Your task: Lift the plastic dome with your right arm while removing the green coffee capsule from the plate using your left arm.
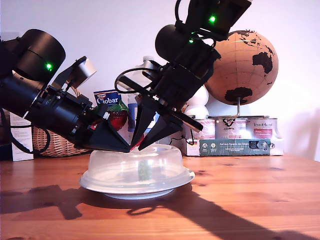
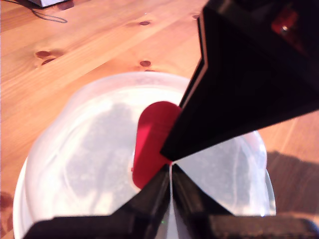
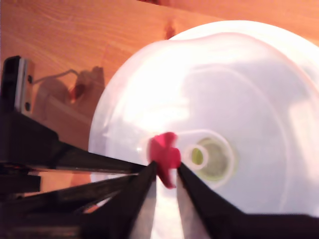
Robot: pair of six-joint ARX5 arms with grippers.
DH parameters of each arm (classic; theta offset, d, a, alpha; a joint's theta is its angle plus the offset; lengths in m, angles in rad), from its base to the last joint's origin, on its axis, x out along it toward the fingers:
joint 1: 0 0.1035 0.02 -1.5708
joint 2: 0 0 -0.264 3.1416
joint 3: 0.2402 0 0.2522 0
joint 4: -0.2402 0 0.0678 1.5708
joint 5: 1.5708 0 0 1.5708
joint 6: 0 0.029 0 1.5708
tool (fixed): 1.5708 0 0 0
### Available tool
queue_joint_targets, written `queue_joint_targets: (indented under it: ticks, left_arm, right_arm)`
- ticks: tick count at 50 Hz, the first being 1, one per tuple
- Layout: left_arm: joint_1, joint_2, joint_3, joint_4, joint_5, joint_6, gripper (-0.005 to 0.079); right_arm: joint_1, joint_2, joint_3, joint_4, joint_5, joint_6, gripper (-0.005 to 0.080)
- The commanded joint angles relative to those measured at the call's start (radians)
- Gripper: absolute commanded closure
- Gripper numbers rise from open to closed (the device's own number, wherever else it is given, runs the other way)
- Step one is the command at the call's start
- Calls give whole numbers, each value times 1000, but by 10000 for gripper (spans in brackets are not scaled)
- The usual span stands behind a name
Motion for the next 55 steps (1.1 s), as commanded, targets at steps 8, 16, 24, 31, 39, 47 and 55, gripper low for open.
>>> queue_joint_targets:
  ticks: [8, 16, 24, 31, 39, 47, 55]
  left_arm:
    - [-4, 42, -20, -22, 1, -1, 760]
    - [-4, 42, -20, -22, 1, -1, 760]
    - [-4, 42, -20, -40, 0, -1, 760]
    - [-4, 42, -20, -48, 0, -1, 760]
    - [-4, 42, -20, -48, 0, -1, 760]
    - [-4, 42, -20, -45, 0, -1, 760]
    - [-4, 42, -20, -45, 0, 0, 760]
  right_arm:
    - [5, 27, 5, 41, 30, 0, 765]
    - [4, 27, 5, 45, 30, 0, 765]
    - [2, 27, 5, 39, 31, -1, 620]
    - [3, 27, 5, 55, 41, -4, 535]
    - [2, 27, 9, 75, 54, -3, 535]
    - [5, 27, 9, 74, 52, -3, 535]
    - [13, 27, 9, 93, 52, -2, 546]
